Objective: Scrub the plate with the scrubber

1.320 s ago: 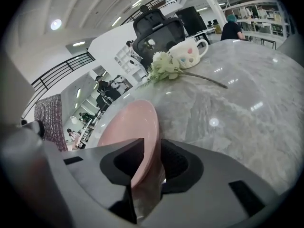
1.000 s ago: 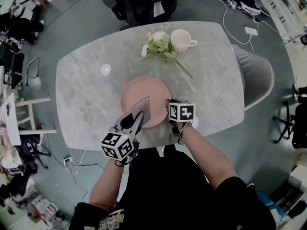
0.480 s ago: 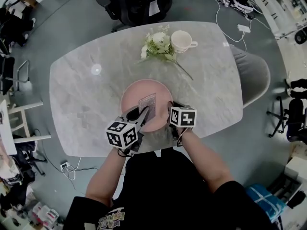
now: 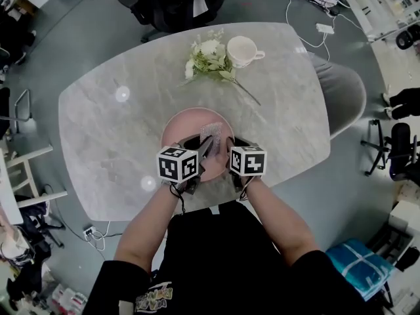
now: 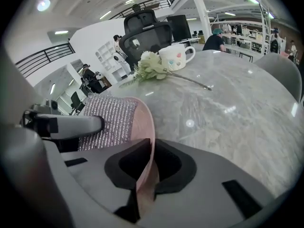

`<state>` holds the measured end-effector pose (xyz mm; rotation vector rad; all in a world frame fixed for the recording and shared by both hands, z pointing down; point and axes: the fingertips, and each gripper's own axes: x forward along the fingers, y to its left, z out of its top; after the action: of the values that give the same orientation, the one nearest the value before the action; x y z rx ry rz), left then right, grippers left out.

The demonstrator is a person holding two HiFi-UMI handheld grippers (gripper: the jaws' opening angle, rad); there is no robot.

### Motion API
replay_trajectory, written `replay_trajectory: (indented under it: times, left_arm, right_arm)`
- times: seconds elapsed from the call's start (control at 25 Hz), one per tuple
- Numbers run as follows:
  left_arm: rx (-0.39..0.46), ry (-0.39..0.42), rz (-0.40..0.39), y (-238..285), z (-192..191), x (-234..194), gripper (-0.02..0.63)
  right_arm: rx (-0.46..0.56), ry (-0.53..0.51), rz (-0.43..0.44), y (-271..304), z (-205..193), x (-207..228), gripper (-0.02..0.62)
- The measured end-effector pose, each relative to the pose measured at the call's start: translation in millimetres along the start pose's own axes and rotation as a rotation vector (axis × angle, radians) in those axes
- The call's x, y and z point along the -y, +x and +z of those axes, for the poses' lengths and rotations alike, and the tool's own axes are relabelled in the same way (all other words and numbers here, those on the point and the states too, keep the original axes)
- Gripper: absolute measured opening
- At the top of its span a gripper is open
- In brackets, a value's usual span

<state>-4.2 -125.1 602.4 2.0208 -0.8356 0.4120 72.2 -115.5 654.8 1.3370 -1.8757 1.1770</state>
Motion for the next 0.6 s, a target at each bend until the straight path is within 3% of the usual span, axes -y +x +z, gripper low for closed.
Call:
replay_trajectory:
  times: [0.4,0.6]
  left_arm:
    - [-0.119,0.031,0.126,25,-13,-30,0.081]
    - [-0.148,0.095,0.185,29,-15,-36,0.081]
  right_arm:
    - [0.007,-0.020,-0.016,0,2,0,0.048]
    - [0.007,-0.021,-0.016,1,1,1,0.048]
